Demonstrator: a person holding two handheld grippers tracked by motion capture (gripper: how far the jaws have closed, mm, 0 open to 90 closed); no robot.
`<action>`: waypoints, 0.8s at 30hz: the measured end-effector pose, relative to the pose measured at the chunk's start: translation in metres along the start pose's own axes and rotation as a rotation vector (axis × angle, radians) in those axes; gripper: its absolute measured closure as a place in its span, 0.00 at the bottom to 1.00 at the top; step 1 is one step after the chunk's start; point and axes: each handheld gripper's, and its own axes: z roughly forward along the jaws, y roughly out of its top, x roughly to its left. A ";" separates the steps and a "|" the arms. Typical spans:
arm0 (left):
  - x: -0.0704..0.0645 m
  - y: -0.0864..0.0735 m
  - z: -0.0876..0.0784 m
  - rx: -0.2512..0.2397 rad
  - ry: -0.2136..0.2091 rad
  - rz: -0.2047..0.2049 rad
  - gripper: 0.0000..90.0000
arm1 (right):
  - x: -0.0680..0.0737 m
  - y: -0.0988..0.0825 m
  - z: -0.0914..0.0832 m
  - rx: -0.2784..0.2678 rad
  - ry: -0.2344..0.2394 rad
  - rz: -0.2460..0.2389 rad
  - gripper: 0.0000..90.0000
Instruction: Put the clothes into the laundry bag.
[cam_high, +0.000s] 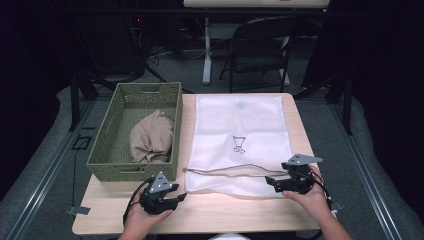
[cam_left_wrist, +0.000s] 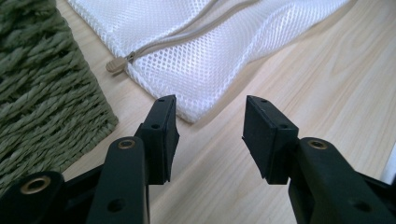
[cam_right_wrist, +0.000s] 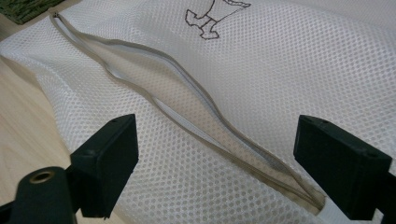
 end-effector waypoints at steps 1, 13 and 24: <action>0.001 0.001 0.000 -0.003 0.004 0.003 0.61 | 0.001 -0.001 -0.002 -0.006 0.002 -0.015 0.05; 0.007 0.004 0.004 -0.013 -0.008 -0.026 0.63 | 0.005 -0.006 -0.009 -0.083 -0.083 -0.107 0.29; 0.006 0.000 0.000 -0.004 0.000 -0.041 0.62 | 0.000 -0.003 -0.012 -0.075 -0.072 -0.068 0.50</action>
